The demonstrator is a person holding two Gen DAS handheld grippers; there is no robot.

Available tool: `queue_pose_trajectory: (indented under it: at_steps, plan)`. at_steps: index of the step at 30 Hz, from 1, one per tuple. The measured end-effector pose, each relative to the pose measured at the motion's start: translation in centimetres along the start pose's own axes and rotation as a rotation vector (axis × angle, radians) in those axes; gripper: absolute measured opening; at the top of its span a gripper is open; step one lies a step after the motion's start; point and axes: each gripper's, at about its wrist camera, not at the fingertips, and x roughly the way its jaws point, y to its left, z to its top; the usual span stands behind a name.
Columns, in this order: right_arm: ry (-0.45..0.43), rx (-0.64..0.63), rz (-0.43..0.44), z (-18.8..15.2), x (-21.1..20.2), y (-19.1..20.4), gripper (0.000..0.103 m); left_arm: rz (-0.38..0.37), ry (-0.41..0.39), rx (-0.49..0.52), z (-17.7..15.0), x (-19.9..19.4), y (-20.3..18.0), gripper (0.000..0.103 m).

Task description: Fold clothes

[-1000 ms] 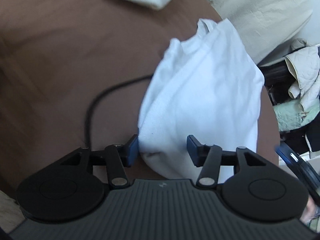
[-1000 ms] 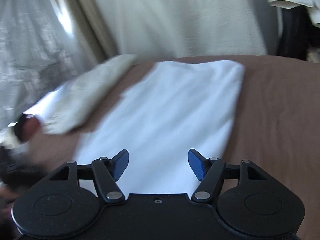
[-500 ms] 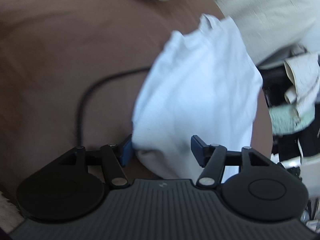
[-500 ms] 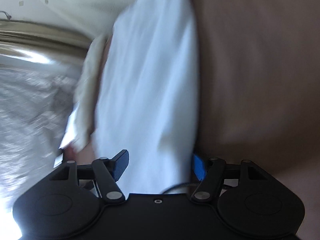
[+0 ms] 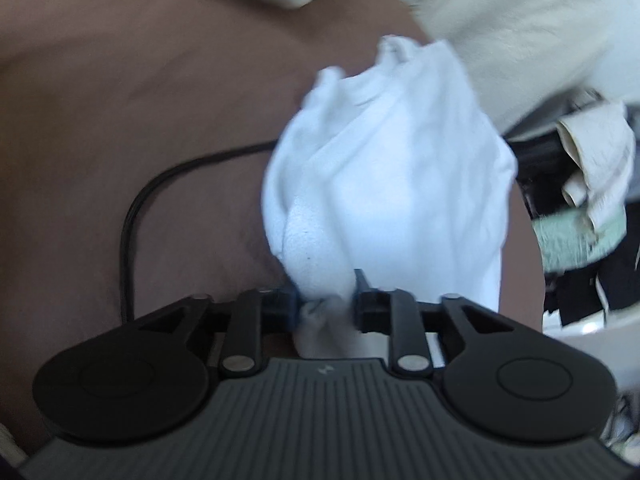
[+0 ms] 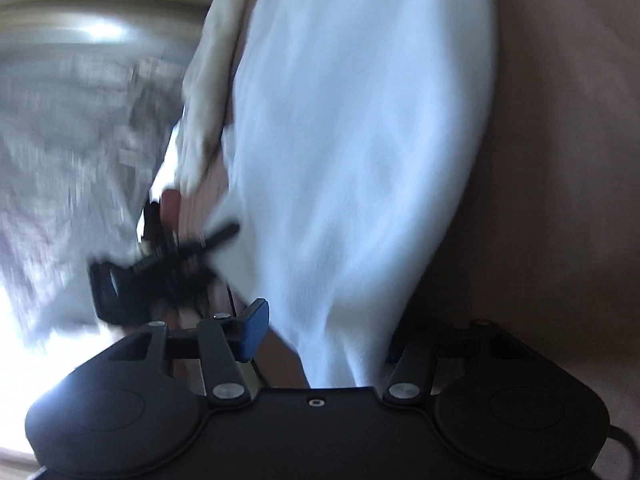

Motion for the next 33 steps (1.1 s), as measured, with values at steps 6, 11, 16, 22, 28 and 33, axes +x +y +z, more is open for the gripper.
queue_pose_trajectory:
  at_steps: [6,11,16,22,28,33]
  plan:
    - [-0.148,-0.094,-0.111,-1.2,-0.2,2.0,0.010,-0.022,-0.087,0.132,-0.3,0.0,-2.1,0.013]
    - [-0.321,-0.276,0.034,-0.9,-4.0,7.3,0.010,-0.065,-0.279,0.323,-1.5,-3.8,-6.3,0.012]
    - [-0.315,-0.313,0.030,-3.3,-5.8,10.2,0.010,-0.073,-0.353,0.431,-3.2,-7.1,-7.6,0.011]
    - [-0.279,-0.355,0.011,-7.6,-7.1,10.4,0.010,-0.098,-0.279,0.344,-4.9,-10.4,-7.0,0.011]
    - [-0.250,-0.317,0.056,-12.0,-10.8,10.8,0.010,-0.144,-0.291,0.377,-8.3,-17.9,-7.6,0.011]
    - [-0.212,-0.342,0.049,-15.0,-13.1,12.0,0.011,-0.133,-0.246,0.385,-10.0,-20.1,-7.6,0.011]
